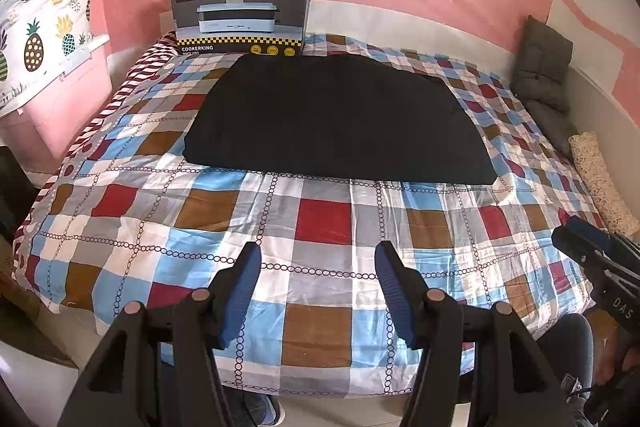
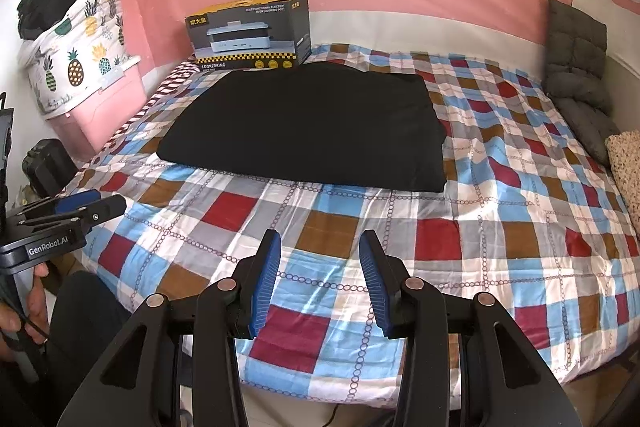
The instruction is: Fold large clothes
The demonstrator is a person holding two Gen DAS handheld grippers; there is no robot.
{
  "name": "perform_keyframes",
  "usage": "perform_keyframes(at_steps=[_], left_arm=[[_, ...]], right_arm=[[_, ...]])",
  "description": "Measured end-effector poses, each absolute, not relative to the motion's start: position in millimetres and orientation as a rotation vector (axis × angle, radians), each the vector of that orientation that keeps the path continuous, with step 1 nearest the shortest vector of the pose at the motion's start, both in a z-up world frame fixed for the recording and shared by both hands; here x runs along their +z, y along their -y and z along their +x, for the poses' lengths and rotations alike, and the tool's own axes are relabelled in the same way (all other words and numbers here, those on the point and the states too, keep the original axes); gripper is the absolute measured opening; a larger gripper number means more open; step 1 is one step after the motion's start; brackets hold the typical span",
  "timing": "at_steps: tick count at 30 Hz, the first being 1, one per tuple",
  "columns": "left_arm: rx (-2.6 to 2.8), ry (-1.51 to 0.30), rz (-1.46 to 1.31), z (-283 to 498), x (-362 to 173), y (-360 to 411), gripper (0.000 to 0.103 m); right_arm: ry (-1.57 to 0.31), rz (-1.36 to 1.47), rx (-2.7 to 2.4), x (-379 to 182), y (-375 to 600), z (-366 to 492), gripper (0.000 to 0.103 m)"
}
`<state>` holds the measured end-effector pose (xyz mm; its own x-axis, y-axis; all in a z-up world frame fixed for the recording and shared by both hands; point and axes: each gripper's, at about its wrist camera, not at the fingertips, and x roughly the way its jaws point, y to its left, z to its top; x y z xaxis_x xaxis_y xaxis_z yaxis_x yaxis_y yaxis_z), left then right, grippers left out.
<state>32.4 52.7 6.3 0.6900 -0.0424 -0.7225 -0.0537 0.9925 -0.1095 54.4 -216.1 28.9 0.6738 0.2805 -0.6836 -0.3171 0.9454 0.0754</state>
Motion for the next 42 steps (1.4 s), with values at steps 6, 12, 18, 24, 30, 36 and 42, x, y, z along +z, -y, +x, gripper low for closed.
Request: perform_keyframes(at_steps=[6,12,18,24,30,36,42], left_arm=[[-0.003,-0.808,-0.129,32.9,6.4,-52.0,0.061],[0.014,-0.808,-0.117,31.6,6.8,-50.9,0.061],[0.004,-0.809,-0.123,31.6,6.9,-49.2,0.061],[0.005,-0.806,-0.122,31.5,6.9,-49.4,0.061],[0.001,-0.809,-0.13,30.0,6.6,-46.3,0.061],[0.009,-0.817,-0.144,28.4,5.9,-47.6,0.061],[0.018,-0.816,-0.132,27.0,6.6,-47.1,0.061]], right_arm=[[-0.768,-0.054,0.34,27.3,217.0,56.1,0.042],[-0.771,-0.054,0.338,26.4,217.5,56.4,0.042],[-0.77,-0.057,0.339,25.3,218.9,56.3,0.042],[-0.772,-0.057,0.341,24.4,219.1,57.3,0.042],[-0.772,-0.059,0.341,25.0,218.9,57.5,0.042],[-0.772,-0.061,0.342,23.7,220.3,56.7,0.042],[-0.774,-0.061,0.343,23.8,220.6,56.5,0.042]])
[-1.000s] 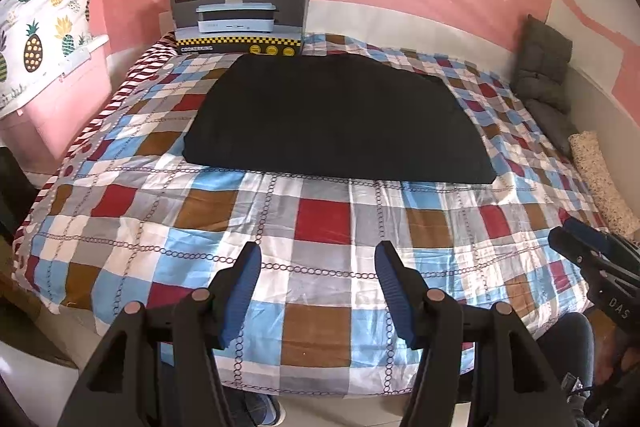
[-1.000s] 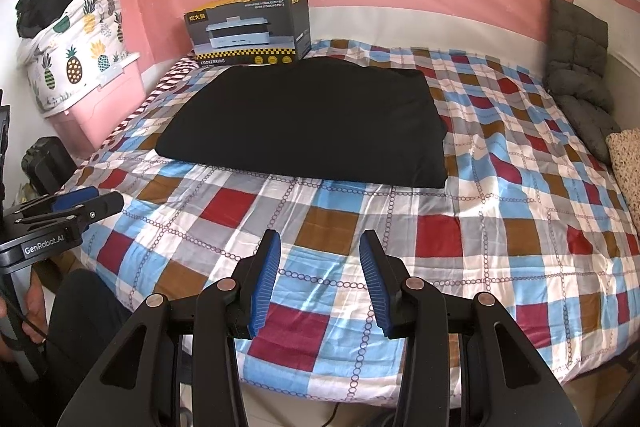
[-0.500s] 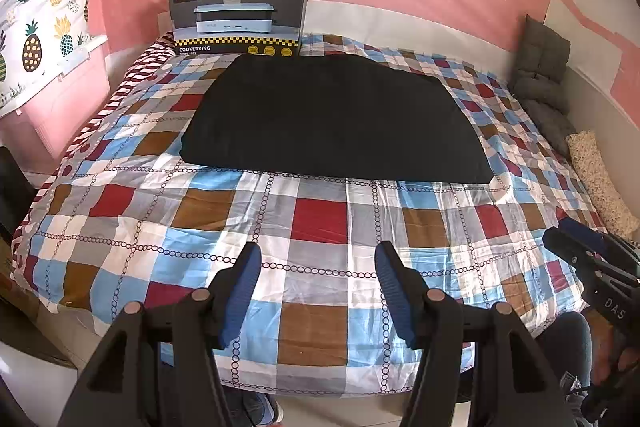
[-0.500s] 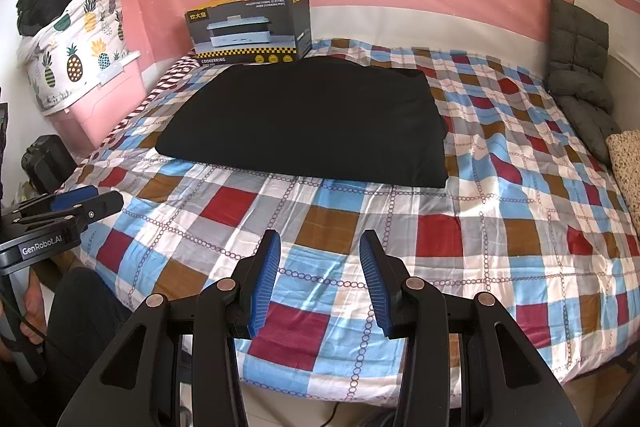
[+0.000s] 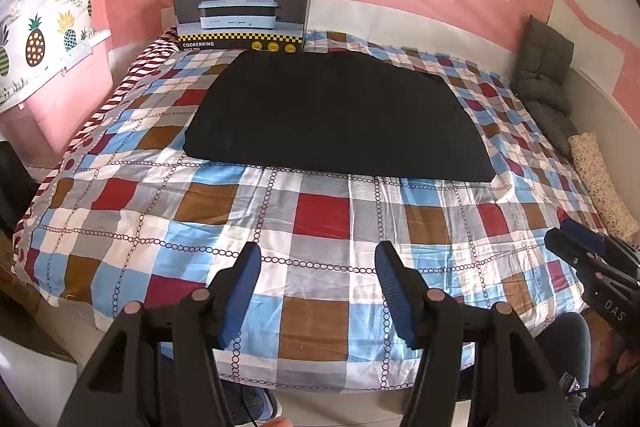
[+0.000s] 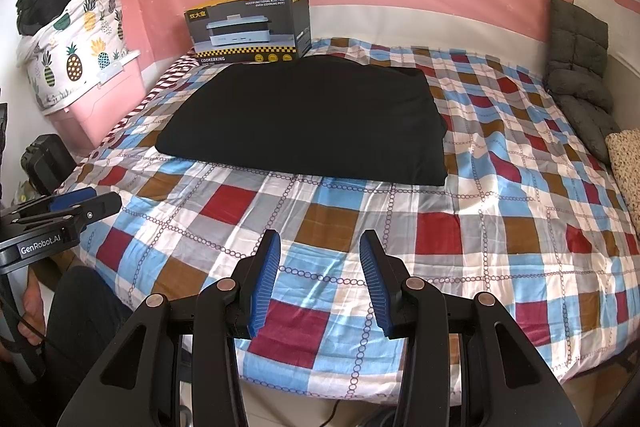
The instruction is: Fold large clothes
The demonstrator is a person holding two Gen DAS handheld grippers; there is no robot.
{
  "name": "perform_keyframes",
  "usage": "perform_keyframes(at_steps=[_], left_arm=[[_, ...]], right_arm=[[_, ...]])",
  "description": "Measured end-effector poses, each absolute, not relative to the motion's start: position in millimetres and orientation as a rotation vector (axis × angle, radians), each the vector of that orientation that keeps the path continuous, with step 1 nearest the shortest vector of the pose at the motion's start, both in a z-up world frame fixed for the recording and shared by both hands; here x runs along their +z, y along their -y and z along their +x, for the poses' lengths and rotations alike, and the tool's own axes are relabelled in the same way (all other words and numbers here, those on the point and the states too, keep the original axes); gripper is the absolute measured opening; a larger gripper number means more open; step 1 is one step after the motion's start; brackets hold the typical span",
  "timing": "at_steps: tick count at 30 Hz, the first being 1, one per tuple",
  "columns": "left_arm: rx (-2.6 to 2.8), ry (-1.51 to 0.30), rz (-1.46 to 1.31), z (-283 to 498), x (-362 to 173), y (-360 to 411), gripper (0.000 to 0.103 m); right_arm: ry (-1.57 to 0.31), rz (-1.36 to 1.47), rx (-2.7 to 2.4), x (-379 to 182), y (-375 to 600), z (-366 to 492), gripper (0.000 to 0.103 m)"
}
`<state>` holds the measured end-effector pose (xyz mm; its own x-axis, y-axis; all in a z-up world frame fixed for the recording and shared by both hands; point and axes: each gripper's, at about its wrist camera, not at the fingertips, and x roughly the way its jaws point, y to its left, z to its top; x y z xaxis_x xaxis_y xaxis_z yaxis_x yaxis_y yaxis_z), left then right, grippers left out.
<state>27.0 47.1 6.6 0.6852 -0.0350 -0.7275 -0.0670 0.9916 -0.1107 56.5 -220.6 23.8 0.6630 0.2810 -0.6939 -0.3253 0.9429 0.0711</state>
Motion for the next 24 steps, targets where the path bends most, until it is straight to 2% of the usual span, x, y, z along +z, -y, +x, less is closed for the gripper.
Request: perform_keyframes(at_steps=[24], left_arm=[[0.023,-0.822,-0.076,22.5,8.2,-35.9,0.061]], right_arm=[[-0.773,-0.063,0.344,24.1,221.3,56.6,0.042]])
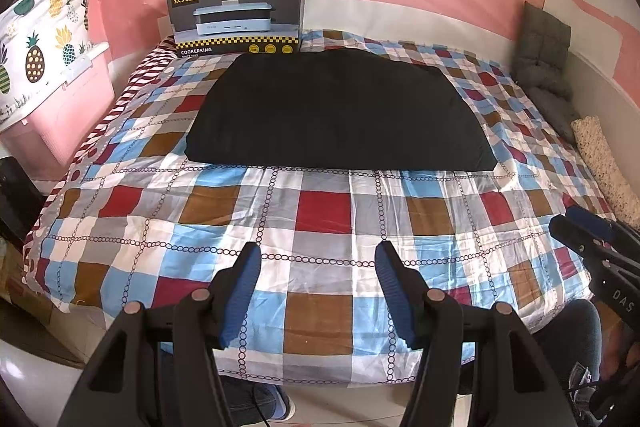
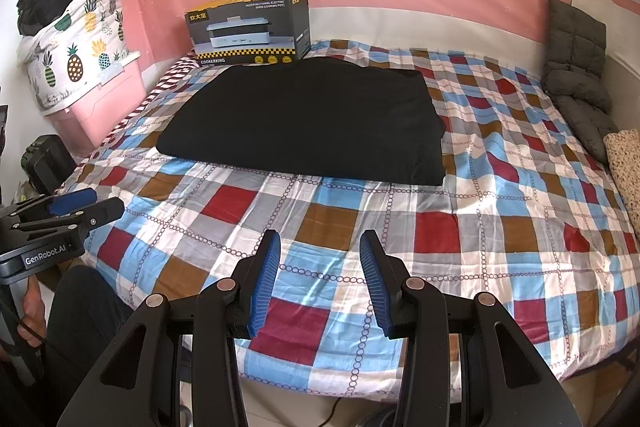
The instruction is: Fold large clothes
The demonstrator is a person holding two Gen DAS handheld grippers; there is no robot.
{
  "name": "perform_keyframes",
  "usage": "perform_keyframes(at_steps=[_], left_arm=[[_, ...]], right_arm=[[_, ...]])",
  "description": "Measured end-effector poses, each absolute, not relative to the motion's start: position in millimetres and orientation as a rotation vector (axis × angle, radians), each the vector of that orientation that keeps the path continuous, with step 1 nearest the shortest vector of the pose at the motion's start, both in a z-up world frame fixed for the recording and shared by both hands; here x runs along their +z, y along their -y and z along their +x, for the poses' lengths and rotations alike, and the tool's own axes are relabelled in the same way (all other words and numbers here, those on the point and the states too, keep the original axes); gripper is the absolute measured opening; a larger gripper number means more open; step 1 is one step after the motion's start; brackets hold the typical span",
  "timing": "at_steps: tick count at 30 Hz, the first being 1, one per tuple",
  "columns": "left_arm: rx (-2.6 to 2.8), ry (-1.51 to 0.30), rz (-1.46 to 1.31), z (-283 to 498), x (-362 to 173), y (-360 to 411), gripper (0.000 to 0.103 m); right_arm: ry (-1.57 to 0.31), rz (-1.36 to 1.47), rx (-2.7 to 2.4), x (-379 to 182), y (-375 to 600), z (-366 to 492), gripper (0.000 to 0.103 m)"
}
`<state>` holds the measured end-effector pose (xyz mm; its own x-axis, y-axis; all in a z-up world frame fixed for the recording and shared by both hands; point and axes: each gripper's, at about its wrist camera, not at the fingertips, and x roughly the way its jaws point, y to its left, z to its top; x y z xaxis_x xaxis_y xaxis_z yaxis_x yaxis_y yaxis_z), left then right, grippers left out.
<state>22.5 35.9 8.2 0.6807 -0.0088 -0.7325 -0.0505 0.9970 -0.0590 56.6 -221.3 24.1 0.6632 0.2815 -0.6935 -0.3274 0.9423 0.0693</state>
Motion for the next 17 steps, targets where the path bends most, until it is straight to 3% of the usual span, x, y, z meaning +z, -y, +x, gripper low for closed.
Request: perform_keyframes(at_steps=[17], left_arm=[[0.012,-0.836,-0.084,23.1,4.8,-35.5,0.061]], right_arm=[[-0.773,-0.062,0.344,23.8,220.4,55.5,0.042]])
